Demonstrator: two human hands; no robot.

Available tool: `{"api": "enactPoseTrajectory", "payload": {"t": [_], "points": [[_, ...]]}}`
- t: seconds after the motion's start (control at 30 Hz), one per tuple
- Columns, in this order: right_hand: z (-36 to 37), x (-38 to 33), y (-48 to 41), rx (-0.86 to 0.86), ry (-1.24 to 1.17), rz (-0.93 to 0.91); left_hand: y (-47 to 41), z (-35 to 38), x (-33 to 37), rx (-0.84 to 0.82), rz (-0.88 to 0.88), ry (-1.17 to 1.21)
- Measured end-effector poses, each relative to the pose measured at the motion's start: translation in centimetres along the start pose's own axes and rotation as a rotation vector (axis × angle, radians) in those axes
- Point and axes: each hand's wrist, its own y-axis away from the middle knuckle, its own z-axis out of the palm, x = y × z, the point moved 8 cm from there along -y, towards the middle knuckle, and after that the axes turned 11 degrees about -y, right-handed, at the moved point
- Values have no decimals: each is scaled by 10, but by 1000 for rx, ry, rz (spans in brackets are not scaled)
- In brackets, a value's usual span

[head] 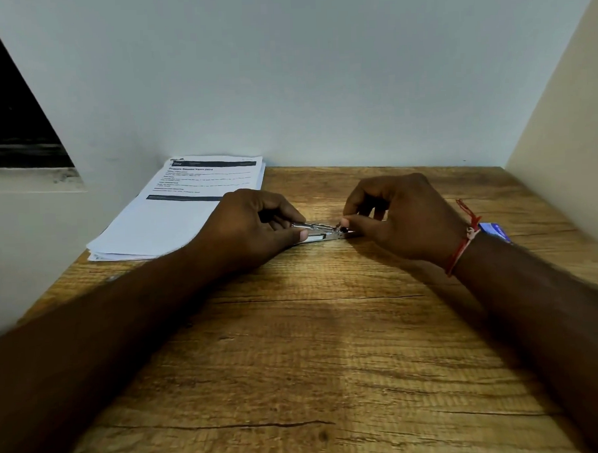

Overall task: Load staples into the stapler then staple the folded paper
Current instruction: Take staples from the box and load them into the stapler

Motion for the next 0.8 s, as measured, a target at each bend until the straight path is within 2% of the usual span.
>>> {"api": "enactPoseTrajectory", "payload": {"t": [0.57,0.73,0.8], "points": [[3,1,4,-32,-41,55,1,-2,1,-6,-32,-48],[-9,-2,3,-43,45,76,3,-3,2,-3,-27,-4],[-28,5,1,-54,114,160,4,-4,3,3,-24,21]]}}
